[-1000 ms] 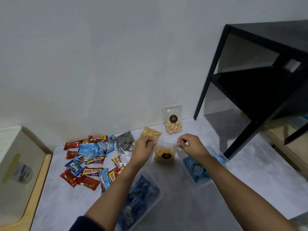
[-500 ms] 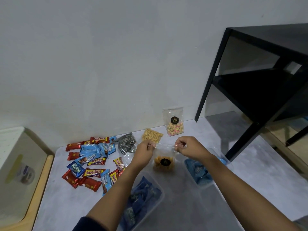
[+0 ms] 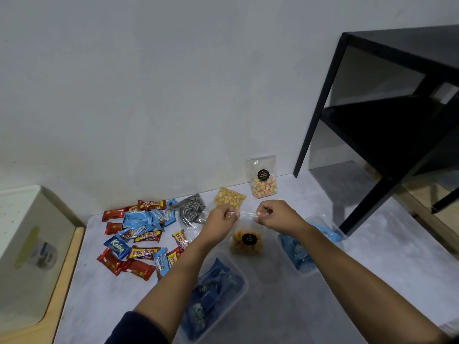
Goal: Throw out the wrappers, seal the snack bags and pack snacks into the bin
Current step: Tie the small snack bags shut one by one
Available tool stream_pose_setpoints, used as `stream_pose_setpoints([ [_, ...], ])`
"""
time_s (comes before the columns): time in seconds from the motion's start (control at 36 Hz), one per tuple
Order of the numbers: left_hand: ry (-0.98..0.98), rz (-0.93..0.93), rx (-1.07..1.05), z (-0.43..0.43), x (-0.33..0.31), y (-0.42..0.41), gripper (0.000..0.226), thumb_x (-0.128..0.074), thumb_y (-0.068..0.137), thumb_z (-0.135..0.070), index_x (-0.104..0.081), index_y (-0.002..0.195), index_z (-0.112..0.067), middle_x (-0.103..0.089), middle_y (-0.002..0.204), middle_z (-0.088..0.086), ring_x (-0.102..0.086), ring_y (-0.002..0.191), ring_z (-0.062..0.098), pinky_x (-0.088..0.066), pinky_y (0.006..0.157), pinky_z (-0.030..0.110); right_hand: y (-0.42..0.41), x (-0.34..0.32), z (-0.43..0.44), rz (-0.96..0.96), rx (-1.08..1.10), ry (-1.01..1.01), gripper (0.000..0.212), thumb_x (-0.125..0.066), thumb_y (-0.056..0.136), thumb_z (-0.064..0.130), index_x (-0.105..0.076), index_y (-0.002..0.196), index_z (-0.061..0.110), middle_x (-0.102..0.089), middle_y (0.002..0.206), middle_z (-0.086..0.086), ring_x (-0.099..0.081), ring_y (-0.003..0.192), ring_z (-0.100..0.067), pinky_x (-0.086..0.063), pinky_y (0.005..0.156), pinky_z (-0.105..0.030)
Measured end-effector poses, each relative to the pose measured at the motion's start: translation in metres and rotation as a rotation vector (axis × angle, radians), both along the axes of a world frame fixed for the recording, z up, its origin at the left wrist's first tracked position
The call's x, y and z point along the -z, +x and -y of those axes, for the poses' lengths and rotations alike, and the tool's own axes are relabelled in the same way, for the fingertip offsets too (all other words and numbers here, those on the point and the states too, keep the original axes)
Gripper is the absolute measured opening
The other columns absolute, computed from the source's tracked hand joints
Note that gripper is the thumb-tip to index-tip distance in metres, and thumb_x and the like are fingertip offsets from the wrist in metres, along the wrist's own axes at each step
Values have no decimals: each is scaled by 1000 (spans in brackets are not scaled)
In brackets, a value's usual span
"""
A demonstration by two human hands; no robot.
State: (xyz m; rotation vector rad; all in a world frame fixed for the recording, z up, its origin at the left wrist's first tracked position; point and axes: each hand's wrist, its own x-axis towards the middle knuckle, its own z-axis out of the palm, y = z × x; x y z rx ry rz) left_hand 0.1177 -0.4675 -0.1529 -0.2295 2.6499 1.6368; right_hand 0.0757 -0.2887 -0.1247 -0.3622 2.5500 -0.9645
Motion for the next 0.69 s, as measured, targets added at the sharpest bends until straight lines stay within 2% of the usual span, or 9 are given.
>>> stream_pose_setpoints([
  [0.14, -37, 10, 20, -4, -1, 2, 11, -55, 91, -17, -54, 80, -13, -45, 66, -5, -38, 59, 6, -31, 54, 20, 2, -3, 7, -77, -55, 61, 9, -58, 81, 18, -58, 74, 23, -56, 78, 7, -58, 83, -22, -42, 71, -30],
  [0.19, -37, 11, 19, -4, -1, 3, 14, -55, 91, -16, -51, 78, -13, -42, 64, -5, -37, 58, 7, -30, 52, 19, 2, -3, 8, -93, -46, 74, 12, -57, 81, 17, -57, 72, 24, -54, 75, 9, -56, 80, -20, -38, 68, -27],
  [0.28, -47, 3, 8, -3, -3, 4, 16, -54, 90, -14, -49, 75, -13, -40, 62, -6, -35, 57, 6, -28, 49, 15, 3, -1, 9, -50, -3, 34, 14, -58, 80, 21, -58, 69, 29, -61, 80, 7, -58, 78, -17, -44, 70, -28],
  [0.39, -59, -15, 13, -5, -7, 6, 13, -54, 90, -11, -52, 77, -11, -43, 62, -6, -37, 56, 5, -31, 48, 11, 5, -2, 12, -2, -14, 2, 5, -65, 77, 24, -63, 73, 27, -63, 82, 8, -60, 80, -15, -48, 73, -30],
  [0.56, -47, -27, 28, -7, -12, 9, 29, -53, 90, -7, -45, 66, -21, -41, 61, -7, -35, 55, 4, -32, 47, 8, 8, -6, 19, -85, -25, 42, 14, -56, 80, 14, -58, 71, 25, -59, 82, 5, -57, 81, -20, -38, 65, -25],
  [0.69, -50, -22, 13, -4, -8, 10, 23, -53, 89, -7, -48, 70, -18, -42, 61, -7, -36, 56, 5, -32, 48, 10, 11, -5, 22, -29, -10, 28, 5, -63, 78, 23, -62, 75, 27, -62, 83, 8, -58, 79, -16, -42, 67, -25],
])
